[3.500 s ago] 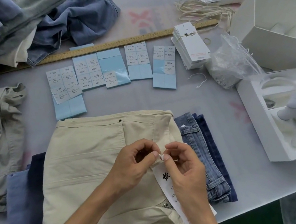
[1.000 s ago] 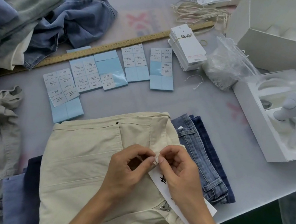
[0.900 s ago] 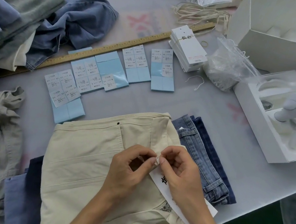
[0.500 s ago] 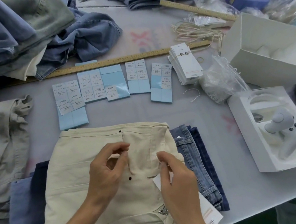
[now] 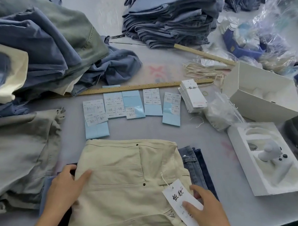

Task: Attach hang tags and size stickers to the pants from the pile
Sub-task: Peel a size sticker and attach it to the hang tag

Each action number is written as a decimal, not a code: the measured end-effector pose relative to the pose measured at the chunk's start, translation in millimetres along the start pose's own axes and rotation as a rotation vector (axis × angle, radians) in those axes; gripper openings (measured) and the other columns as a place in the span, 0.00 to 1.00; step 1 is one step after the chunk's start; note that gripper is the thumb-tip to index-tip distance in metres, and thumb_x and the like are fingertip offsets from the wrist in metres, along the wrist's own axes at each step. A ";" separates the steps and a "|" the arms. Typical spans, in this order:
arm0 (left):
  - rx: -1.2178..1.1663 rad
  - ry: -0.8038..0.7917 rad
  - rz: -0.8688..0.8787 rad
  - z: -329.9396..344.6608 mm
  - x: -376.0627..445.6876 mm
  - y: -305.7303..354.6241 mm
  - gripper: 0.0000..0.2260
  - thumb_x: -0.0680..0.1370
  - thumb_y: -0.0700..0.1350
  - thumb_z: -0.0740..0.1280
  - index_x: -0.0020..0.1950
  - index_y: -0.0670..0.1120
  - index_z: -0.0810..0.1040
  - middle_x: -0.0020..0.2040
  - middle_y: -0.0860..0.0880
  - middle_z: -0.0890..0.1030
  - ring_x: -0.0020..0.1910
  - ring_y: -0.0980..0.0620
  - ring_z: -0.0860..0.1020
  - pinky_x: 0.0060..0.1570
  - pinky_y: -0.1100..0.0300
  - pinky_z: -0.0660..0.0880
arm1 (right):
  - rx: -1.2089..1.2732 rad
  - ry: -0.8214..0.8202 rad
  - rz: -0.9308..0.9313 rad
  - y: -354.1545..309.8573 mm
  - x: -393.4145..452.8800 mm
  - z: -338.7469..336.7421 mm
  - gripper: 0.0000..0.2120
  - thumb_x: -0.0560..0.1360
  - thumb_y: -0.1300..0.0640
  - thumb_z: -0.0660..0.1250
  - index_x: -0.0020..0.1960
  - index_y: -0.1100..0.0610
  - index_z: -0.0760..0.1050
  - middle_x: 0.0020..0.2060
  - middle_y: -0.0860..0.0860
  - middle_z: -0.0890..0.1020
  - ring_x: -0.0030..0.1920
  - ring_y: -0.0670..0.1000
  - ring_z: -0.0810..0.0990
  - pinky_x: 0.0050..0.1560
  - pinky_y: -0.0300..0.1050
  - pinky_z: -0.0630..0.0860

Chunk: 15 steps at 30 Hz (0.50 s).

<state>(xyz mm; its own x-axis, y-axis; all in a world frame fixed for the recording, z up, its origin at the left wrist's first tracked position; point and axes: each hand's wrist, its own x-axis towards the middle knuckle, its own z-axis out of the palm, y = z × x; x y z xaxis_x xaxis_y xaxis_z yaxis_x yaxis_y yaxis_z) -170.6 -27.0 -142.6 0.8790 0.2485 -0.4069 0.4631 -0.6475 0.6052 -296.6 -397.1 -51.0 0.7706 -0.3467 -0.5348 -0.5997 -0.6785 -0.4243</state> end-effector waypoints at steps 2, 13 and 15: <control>0.050 -0.095 -0.013 -4.9 7.4 -0.7 0.23 0.73 0.66 0.72 0.55 0.50 0.78 0.46 0.50 0.83 0.47 0.46 0.80 0.45 0.51 0.75 | 0.072 0.041 -0.009 -4.1 4.7 1.5 0.29 0.73 0.46 0.76 0.70 0.41 0.68 0.48 0.43 0.77 0.46 0.42 0.78 0.42 0.36 0.73; -0.108 -0.085 0.057 0.5 -32.1 5.6 0.17 0.76 0.56 0.73 0.56 0.56 0.67 0.46 0.61 0.76 0.46 0.47 0.76 0.47 0.49 0.73 | 0.429 -0.093 0.055 -32.3 35.2 -1.3 0.30 0.65 0.38 0.81 0.59 0.48 0.73 0.46 0.44 0.86 0.38 0.42 0.86 0.32 0.37 0.79; -0.209 0.010 0.097 -1.9 -44.8 8.4 0.15 0.77 0.52 0.73 0.54 0.60 0.67 0.46 0.64 0.76 0.44 0.50 0.77 0.43 0.51 0.72 | 0.485 -0.100 0.016 -34.3 39.8 -5.8 0.30 0.66 0.42 0.82 0.61 0.49 0.73 0.47 0.45 0.86 0.40 0.44 0.87 0.34 0.38 0.80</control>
<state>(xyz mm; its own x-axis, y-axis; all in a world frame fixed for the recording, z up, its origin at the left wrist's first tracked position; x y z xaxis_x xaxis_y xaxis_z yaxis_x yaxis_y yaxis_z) -205.9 -42.2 -118.0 0.9211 0.2003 -0.3339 0.3891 -0.5054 0.7702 -244.1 -391.4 -53.5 0.7501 -0.2744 -0.6017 -0.6611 -0.2857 -0.6938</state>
